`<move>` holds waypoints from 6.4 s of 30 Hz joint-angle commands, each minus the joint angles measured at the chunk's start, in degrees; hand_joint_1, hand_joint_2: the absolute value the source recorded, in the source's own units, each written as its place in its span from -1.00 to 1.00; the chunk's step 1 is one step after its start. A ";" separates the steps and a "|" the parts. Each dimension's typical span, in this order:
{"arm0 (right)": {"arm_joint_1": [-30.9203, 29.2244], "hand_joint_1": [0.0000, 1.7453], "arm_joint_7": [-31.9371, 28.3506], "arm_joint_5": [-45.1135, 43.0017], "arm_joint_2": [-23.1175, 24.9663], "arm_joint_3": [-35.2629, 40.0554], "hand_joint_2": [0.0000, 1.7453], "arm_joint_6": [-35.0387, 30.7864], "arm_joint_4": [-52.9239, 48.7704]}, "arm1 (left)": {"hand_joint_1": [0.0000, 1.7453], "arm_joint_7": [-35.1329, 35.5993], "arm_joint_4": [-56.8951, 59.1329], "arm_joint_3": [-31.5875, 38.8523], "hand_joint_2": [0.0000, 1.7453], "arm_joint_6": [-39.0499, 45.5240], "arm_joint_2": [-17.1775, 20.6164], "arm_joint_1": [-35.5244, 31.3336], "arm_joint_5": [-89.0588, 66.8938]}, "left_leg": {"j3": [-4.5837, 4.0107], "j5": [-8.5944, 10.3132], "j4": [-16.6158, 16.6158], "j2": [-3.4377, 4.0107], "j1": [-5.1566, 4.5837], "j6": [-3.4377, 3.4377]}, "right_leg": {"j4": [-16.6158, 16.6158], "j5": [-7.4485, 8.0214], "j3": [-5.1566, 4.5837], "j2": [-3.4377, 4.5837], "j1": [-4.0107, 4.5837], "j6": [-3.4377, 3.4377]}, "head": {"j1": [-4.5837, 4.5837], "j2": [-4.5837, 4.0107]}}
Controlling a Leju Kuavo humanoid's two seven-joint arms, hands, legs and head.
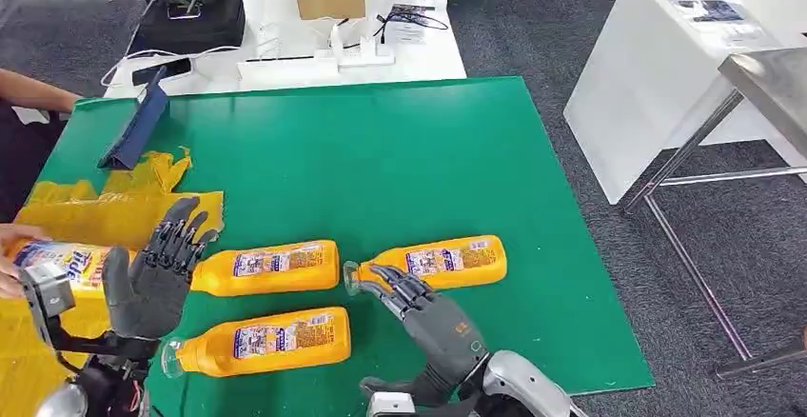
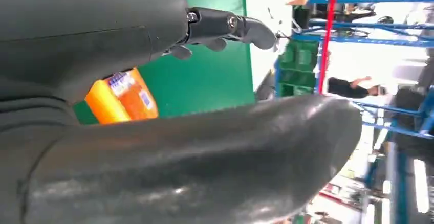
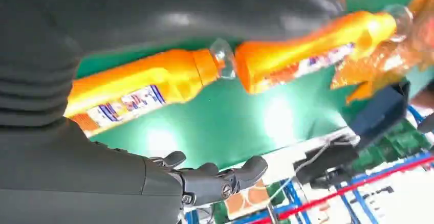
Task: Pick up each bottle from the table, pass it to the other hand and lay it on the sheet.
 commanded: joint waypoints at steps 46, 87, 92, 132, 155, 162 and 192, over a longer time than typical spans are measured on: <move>-38.22 -1.00 11.87 -31.87 11.64 21.54 1.00 20.05 31.97 | -1.00 4.01 -3.47 -13.31 -1.00 0.69 -4.96 -6.78 7.63 | 0.06 0.08 0.09 0.17 0.01 0.05 | 0.08 0.07 0.62 0.07 0.04 -0.02 | 0.02 0.00; -42.31 -1.00 9.83 -26.02 17.51 31.26 1.00 19.66 48.38 | -1.00 5.52 0.79 -16.83 -1.00 -0.36 -5.52 -11.86 12.49 | 0.01 0.15 0.06 0.06 0.02 0.05 | 0.05 0.10 0.57 -0.02 0.03 0.01 | 0.02 0.00; -42.31 -1.00 9.83 -26.02 17.51 31.26 1.00 19.66 48.38 | -1.00 5.52 0.79 -16.83 -1.00 -0.36 -5.52 -11.86 12.49 | -0.01 0.15 0.05 0.06 0.01 0.05 | 0.04 0.10 0.55 -0.01 0.02 0.03 | 0.02 0.00; -42.29 0.74 -0.19 -26.09 21.06 41.66 1.00 28.25 59.71 | -1.00 8.60 1.07 -21.07 -1.00 1.83 -6.25 -18.51 18.29 | 0.09 0.17 0.02 -0.02 0.03 0.06 | -0.02 0.10 0.57 -0.11 0.04 0.01 | 0.02 0.00; -37.72 1.00 4.38 -22.71 21.86 26.49 1.00 15.17 67.23 | -1.00 0.09 0.99 -15.95 -1.00 8.57 -7.97 -16.03 4.87 | 0.38 0.20 -0.04 0.07 0.05 0.02 | -0.04 0.15 0.29 -0.10 0.06 -0.06 | 0.00 0.00; -22.34 1.00 15.06 -37.58 9.16 13.16 1.00 -3.78 21.32 | -1.00 -8.49 -16.93 -3.32 -1.00 26.71 -10.98 -4.75 -13.85 | 0.21 0.26 0.05 0.18 0.23 -0.06 | 0.01 0.22 0.19 0.07 0.26 -0.16 | 0.02 0.00; -13.65 1.00 2.17 -40.48 5.85 10.00 1.00 -9.91 14.11 | -1.00 2.81 -10.06 -8.60 1.00 8.31 -6.74 0.04 8.27 | -0.26 0.39 -0.02 -0.08 0.11 0.03 | -0.05 0.30 0.26 -0.16 0.10 0.00 | 0.02 0.00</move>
